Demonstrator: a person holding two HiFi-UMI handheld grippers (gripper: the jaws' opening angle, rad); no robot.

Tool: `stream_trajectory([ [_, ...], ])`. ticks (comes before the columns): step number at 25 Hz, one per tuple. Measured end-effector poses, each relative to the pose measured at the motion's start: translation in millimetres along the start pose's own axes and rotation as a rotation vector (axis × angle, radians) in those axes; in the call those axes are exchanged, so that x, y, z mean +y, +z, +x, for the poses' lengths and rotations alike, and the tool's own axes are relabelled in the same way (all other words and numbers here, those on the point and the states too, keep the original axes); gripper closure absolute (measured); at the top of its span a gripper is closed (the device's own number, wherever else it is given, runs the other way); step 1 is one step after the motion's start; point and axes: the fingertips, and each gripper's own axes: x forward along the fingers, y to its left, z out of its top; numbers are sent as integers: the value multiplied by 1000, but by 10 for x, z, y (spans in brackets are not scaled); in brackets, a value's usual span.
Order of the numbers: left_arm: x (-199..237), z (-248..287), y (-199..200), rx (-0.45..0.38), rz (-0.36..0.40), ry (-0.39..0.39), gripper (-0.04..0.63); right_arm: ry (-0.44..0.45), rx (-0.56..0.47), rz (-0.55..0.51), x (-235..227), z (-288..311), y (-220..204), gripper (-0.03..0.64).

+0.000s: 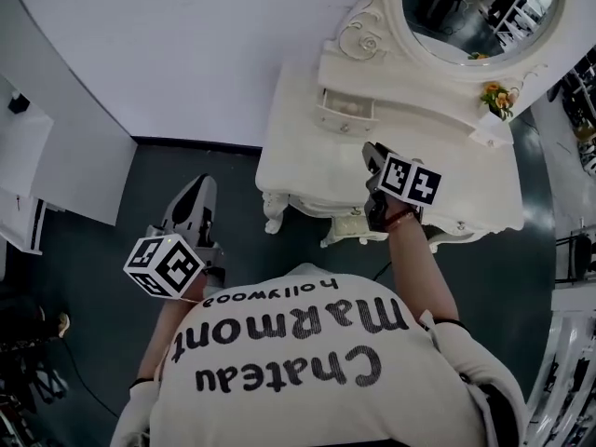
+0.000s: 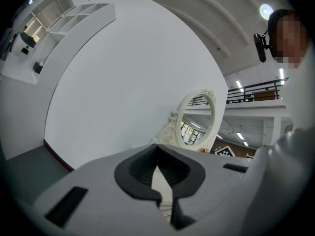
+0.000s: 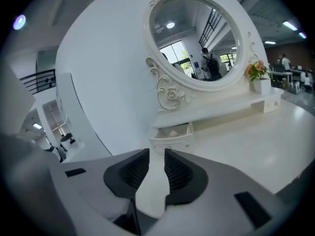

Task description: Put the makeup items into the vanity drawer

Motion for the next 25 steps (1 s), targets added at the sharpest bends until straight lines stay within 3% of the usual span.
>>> stream_trajectory([
  [4, -90, -49, -82, 43, -4, -72, 586, 36, -36, 76, 295, -292, -198, 539],
  [9, -150, -192, -141, 71, -2, -126, 586, 73, -104, 80, 670, -636, -264, 557],
  [19, -144, -465, -186, 116, 27, -200, 587, 26, -320, -127, 1287, -1231, -276, 572],
  [25, -78, -620, -195, 123, 48, -212, 587, 4, -330, -146, 1362, -1374, -359, 575],
])
